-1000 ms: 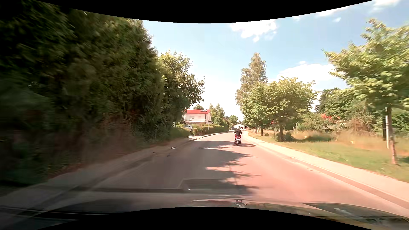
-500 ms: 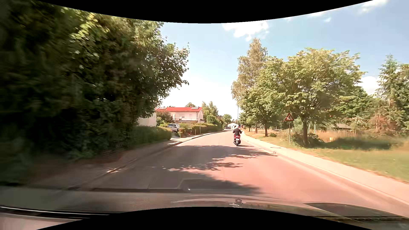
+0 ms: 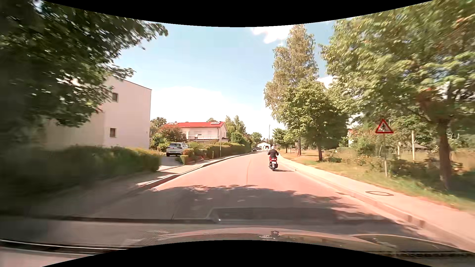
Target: Follow the waypoints while adhering to traffic rules and regulations
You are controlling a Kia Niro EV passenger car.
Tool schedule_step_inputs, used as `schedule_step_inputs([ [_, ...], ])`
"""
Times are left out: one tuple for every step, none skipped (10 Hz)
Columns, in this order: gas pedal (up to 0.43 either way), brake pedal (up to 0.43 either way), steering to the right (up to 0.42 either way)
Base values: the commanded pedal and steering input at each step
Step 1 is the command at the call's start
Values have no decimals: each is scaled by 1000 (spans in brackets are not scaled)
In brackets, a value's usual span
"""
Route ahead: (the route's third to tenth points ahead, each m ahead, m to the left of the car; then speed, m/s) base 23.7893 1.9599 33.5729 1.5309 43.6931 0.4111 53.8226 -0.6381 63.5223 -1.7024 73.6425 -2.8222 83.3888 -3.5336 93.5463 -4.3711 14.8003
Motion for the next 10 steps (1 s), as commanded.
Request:
schedule_step_inputs([
  [98, 6, 25],
  [98, 6, 23],
  [98, 6, 20],
  [98, 6, 19],
  [98, 6, 19],
  [87, 6, 19],
  [87, 6, 19],
  [87, 6, 19],
  [87, 6, 19],
  [87, 6, 19],
])
